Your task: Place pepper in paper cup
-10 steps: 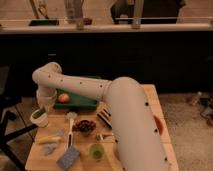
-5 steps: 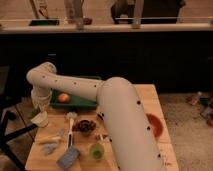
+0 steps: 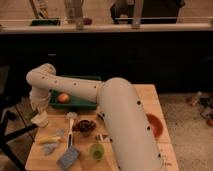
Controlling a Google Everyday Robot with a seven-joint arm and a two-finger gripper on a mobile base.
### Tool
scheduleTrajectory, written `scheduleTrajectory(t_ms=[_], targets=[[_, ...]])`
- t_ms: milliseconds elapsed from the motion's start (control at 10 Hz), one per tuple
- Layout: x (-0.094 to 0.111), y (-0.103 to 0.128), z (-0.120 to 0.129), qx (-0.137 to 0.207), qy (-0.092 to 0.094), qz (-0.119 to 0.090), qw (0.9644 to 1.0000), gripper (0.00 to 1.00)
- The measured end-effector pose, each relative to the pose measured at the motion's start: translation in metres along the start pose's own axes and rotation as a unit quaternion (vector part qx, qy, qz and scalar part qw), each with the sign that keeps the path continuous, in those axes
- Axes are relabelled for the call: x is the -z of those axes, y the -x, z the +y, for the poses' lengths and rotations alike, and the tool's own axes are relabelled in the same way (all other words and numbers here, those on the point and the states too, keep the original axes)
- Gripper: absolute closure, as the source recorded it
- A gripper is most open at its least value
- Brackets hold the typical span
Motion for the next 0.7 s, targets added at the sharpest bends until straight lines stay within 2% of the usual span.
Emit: scheduleTrajectory(t_ms=[200,700], targets=[[0.0002,0.003,0.0009,-0.007,-0.001,-0.005,1.0,0.82],[0.0,0.0011,0.0077,-0.023,-0.01,-0.014,0.9996,0.31]])
